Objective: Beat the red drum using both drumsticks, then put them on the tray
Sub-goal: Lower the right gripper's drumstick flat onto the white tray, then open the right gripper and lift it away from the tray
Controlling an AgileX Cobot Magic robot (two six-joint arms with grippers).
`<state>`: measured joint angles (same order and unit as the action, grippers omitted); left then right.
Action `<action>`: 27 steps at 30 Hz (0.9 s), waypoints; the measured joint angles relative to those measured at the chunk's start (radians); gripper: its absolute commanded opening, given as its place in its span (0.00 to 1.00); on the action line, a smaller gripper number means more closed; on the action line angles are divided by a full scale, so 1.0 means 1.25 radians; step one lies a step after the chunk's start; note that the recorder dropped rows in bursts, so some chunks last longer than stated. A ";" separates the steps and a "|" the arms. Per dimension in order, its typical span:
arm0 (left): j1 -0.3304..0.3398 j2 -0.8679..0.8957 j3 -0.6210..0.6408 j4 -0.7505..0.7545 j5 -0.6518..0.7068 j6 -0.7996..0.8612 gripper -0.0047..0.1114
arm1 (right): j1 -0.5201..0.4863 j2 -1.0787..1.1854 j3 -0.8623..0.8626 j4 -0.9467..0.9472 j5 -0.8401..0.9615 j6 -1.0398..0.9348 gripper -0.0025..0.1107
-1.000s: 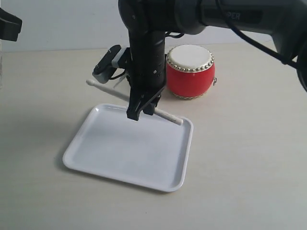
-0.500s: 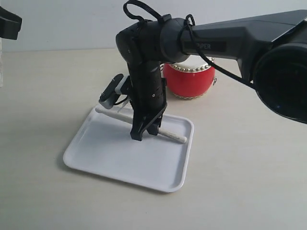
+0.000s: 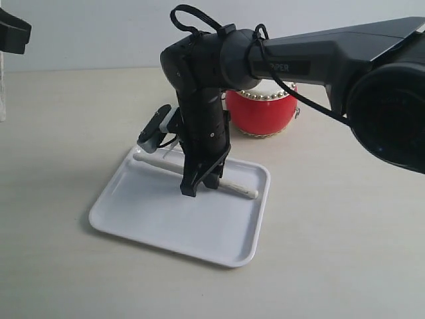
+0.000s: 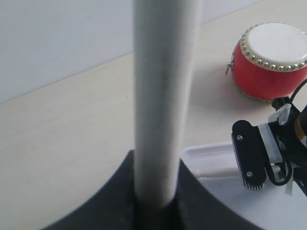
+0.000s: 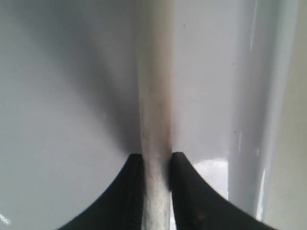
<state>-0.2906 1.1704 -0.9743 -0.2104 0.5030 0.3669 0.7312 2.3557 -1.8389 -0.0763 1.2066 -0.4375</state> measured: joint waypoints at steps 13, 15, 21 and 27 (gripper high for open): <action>0.000 0.000 0.000 -0.002 0.000 0.000 0.04 | 0.000 -0.009 0.000 0.000 -0.014 0.036 0.41; 0.000 0.000 0.000 -0.009 0.000 0.000 0.04 | 0.000 -0.025 0.000 0.005 -0.016 0.046 0.41; 0.000 0.000 0.032 -0.045 -0.067 0.000 0.04 | -0.002 -0.093 0.000 0.148 -0.051 0.002 0.40; 0.000 0.000 0.088 -0.097 -0.173 0.000 0.04 | -0.039 -0.147 0.000 0.464 -0.057 -0.179 0.40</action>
<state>-0.2906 1.1704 -0.8641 -0.3311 0.2863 0.3669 0.6827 2.1717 -1.8389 0.5040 1.1359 -0.6607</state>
